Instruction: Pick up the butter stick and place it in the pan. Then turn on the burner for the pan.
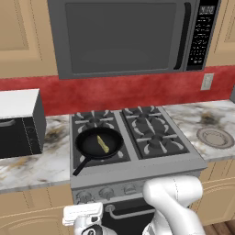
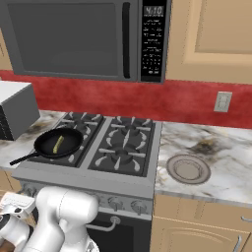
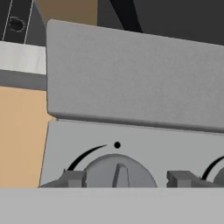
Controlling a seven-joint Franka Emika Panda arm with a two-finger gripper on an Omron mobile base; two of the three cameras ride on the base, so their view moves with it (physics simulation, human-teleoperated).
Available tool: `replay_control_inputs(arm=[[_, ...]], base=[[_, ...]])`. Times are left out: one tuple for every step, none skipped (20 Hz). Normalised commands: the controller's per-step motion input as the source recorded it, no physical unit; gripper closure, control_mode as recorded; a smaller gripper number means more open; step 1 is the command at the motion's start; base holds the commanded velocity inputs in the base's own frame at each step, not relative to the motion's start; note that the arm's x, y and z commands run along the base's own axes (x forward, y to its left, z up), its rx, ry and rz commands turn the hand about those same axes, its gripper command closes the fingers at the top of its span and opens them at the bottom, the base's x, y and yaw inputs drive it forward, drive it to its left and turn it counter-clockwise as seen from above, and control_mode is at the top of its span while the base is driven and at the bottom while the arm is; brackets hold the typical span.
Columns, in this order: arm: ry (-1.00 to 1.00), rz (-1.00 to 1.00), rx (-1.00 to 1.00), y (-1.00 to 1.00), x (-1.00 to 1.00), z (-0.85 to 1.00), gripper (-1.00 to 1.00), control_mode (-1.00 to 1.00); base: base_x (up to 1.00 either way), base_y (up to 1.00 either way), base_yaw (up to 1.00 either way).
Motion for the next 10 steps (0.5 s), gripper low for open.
replay_control_inputs(arm=[[0.00,0.00,0.10,-0.15,0.23,-0.09,-1.00,-1.00],[0.00,0.00,0.10,-0.14,0.24,-0.09,-1.00,-1.00],[0.00,0.00,0.10,-0.14,0.23,-0.11,-1.00,-1.00],[0.00,0.00,0.10,-0.14,0.23,-0.11,-1.00,-1.00],[0.00,0.00,0.10,-0.15,0.25,-0.11,-1.00,-1.00],[0.00,0.00,0.09,-0.14,0.24,-0.11,1.00,-1.00],[0.00,0.00,0.09,-0.12,0.24,-0.11,1.00,-1.00],[0.00,0.00,0.08,-0.10,0.27,-0.07,1.00,-1.00],[0.00,0.00,0.07,-0.09,0.27,-0.01,1.00,-1.00],[0.00,0.00,0.05,-0.09,0.24,0.00,1.00,-1.00]], base=[[0.00,0.00,0.00],[0.00,0.00,0.00],[0.00,0.00,0.00],[0.00,0.00,0.00],[0.00,0.00,0.00],[0.00,0.00,0.00],[0.00,0.00,0.00],[0.00,0.00,0.00],[0.00,0.00,0.00],[0.00,0.00,0.00]])
